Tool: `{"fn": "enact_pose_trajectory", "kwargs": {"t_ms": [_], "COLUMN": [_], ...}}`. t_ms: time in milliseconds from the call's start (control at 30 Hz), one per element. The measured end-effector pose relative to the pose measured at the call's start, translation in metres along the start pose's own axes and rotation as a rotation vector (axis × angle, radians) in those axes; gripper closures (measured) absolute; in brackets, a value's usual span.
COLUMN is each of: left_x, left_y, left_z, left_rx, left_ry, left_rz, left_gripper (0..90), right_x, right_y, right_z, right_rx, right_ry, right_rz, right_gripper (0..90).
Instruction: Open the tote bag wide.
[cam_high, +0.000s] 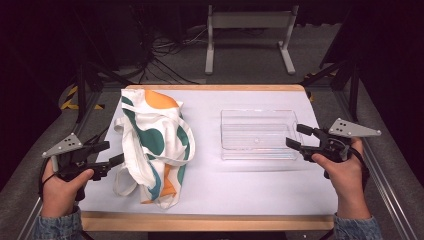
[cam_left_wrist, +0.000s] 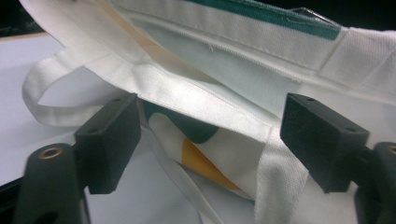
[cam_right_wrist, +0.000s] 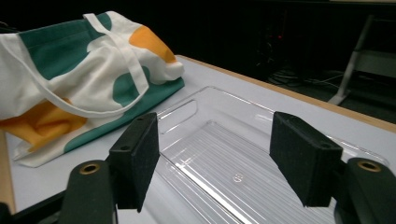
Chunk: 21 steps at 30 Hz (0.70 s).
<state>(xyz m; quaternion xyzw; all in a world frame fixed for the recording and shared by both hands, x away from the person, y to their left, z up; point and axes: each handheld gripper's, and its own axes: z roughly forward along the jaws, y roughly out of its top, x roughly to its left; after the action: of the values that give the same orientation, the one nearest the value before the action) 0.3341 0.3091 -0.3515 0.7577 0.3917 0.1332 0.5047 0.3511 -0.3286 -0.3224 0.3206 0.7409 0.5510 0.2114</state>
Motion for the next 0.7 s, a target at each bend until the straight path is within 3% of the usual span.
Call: {"fn": "enact_pose_trajectory", "kwargs": {"t_ms": [67, 233, 333, 400, 567, 700], "left_x": [0.0, 0.002, 0.001, 0.0, -0.001, -0.005], "left_y": [0.0, 0.001, 0.001, 0.001, 0.002, 0.003], "left_z": [0.001, -0.002, -0.003, -0.003, -0.007, -0.01], "left_rx": [0.031, 0.004, 0.007, 0.013, 0.026, 0.019], "left_ry": [-0.005, 0.007, 0.033, 0.041, 0.044, 0.045], "left_rz": [0.007, -0.023, -0.01, -0.006, -0.023, -0.021], "left_gripper": [14.9, 12.9, 13.5, 14.9, 16.8, 17.0], "right_x": [0.003, 0.012, 0.019, 0.024, 0.035, 0.046], "right_y": [0.002, 0.004, 0.006, 0.009, 0.015, 0.023], "right_z": [0.001, 0.007, 0.014, 0.017, 0.027, 0.036], "right_rx": [-0.008, 0.019, 0.059, 0.086, 0.042, 0.069], "right_ry": [0.017, 0.018, 0.048, 0.058, 0.11, 0.127], "right_rz": [0.005, -0.035, -0.073, -0.09, -0.115, -0.118], "right_gripper": [28.3, 30.3, 40.9, 43.4, 42.6, 42.1]}}
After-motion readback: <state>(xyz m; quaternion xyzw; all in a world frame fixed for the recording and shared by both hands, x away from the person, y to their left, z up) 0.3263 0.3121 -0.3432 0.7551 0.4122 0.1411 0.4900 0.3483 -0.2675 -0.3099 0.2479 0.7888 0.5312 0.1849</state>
